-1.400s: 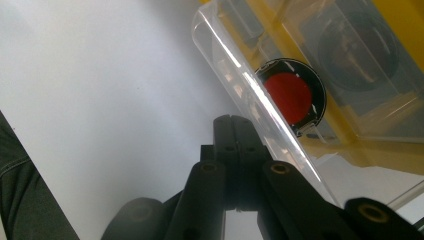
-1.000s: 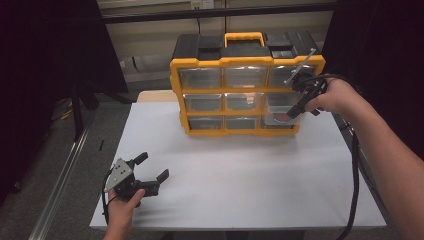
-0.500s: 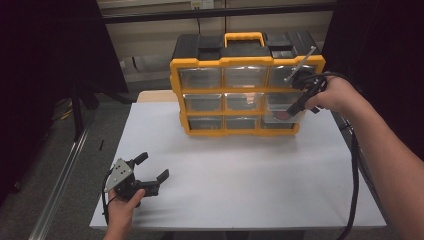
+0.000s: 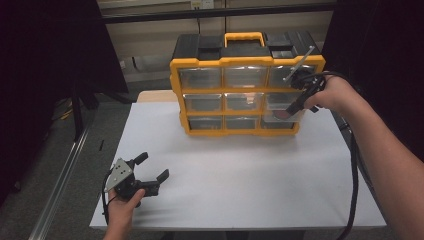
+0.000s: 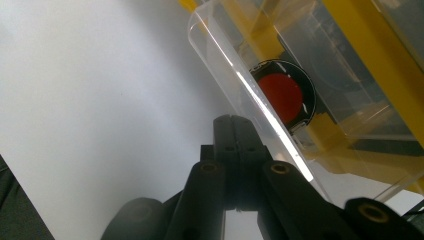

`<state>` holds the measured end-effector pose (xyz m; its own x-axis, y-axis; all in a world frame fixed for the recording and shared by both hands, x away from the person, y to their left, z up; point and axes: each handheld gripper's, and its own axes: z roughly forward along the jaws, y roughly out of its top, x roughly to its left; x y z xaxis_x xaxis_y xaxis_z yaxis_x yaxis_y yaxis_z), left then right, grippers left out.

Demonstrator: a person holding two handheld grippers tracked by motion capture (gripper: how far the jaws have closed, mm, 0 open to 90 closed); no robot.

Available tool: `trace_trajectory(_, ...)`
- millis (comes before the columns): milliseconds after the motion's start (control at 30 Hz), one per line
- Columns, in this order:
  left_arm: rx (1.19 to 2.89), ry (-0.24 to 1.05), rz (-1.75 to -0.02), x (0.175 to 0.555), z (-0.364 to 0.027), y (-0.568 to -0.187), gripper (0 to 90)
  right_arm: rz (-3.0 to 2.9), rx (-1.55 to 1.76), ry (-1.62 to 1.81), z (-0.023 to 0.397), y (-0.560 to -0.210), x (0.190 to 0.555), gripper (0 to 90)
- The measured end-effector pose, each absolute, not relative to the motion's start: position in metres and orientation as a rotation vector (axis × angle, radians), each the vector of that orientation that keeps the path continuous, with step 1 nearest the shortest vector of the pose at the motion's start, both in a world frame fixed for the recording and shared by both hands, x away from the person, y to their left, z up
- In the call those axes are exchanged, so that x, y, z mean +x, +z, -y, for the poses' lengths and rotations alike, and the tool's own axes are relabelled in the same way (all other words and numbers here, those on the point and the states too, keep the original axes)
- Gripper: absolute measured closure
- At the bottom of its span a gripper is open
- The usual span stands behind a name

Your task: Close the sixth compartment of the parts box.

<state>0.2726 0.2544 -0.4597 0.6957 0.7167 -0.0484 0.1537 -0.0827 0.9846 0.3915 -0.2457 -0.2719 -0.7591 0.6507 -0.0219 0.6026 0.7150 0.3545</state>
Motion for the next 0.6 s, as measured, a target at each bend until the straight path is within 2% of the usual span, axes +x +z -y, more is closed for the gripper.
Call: trace_trajectory(600,1.618,0.551,-0.721,0.2725,-0.2552,-0.4593,2.6,-2.771,1.02,0.497,0.2453,-0.2719,0.3931,90.0)
